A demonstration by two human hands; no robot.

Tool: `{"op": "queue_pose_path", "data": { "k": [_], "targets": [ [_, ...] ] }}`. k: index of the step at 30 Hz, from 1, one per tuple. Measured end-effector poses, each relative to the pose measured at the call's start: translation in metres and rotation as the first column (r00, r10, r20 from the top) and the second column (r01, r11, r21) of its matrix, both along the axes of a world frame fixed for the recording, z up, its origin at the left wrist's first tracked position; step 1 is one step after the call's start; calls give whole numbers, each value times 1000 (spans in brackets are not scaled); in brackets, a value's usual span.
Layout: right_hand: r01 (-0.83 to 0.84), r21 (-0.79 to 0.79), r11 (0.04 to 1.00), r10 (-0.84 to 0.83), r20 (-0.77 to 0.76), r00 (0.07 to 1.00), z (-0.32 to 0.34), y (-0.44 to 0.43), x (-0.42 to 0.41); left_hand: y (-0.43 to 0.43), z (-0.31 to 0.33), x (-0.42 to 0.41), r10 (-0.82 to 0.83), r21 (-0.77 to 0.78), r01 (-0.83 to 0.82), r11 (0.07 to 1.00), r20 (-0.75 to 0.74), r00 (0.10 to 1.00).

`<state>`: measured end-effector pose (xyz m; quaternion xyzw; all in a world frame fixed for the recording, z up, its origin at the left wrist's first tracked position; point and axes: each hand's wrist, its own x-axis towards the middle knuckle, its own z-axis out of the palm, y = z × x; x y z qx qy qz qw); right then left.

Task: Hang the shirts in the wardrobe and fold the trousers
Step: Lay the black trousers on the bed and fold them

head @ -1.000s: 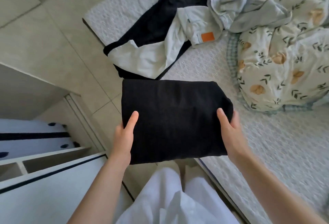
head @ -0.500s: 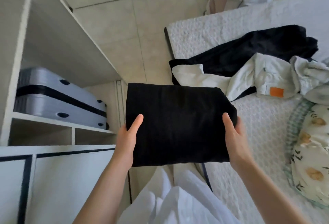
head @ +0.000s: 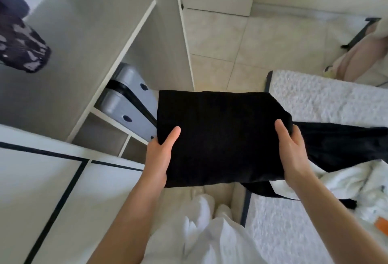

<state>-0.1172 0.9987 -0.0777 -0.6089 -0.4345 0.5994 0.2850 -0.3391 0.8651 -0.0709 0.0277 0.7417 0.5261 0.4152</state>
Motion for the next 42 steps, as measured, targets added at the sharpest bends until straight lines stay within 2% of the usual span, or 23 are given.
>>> {"op": "queue_pose_path", "data": {
  "k": [13,18,28,31,36,42],
  "targets": [
    [-236,100,966,243,-65,968,43,90,-177,30,40,-132,226,134,-218,967,-43,973],
    [-323,124,938,334,-86,939,54,118,-238,45,49,-173,379,143,-375,916,0,925],
    [-512,196,836,536,-93,839,66,206,-341,99,55,-222,530,250,-513,821,4,848],
    [-606,200,770,631,-98,769,71,236,-368,121,55,-227,609,267,-592,760,26,793],
    [-727,234,645,761,-109,640,80,279,-413,154,58,-231,770,254,-757,602,67,635],
    [-797,330,505,859,-110,499,101,309,-493,178,67,-276,857,279,-838,469,86,508]
  ]
}}
